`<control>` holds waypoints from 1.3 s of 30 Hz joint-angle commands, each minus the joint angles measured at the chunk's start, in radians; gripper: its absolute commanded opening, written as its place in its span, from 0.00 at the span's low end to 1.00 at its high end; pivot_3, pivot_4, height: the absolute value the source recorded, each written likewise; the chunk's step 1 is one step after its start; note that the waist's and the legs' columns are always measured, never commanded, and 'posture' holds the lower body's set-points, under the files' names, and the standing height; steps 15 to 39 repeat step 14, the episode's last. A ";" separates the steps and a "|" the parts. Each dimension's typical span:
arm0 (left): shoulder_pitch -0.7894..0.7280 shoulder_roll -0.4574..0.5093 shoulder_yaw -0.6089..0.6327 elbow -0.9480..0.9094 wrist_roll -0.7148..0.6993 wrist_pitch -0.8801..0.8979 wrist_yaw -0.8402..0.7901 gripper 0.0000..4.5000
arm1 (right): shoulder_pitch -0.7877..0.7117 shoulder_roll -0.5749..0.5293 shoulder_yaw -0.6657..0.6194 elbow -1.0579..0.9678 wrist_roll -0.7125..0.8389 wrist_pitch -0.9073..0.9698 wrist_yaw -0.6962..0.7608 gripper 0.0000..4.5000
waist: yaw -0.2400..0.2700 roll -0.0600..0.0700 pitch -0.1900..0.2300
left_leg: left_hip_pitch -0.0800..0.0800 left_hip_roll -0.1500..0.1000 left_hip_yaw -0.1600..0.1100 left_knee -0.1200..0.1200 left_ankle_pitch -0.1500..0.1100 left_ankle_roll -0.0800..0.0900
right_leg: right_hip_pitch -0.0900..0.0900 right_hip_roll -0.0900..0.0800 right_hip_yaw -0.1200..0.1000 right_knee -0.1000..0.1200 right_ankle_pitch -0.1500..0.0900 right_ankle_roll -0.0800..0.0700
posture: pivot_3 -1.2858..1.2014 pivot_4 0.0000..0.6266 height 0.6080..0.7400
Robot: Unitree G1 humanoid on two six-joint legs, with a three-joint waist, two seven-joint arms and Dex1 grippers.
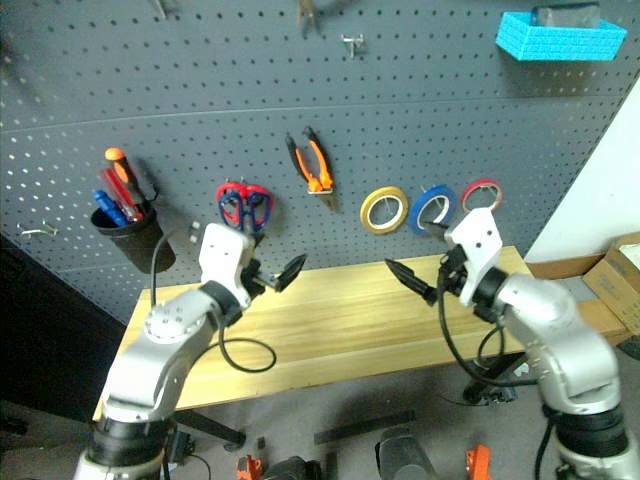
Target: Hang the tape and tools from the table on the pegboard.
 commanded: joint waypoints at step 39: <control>0.128 -0.113 0.144 0.194 0.116 -0.197 0.203 0.99 | 0.059 0.174 -0.020 0.613 -0.295 -0.572 -0.253 1.00 | 0.057 0.007 -0.050 | 0.005 0.000 -0.004 -0.003 -0.001 0.000 | 0.010 0.000 -0.002 -0.010 0.001 0.001 | 0.46 0.00 1.00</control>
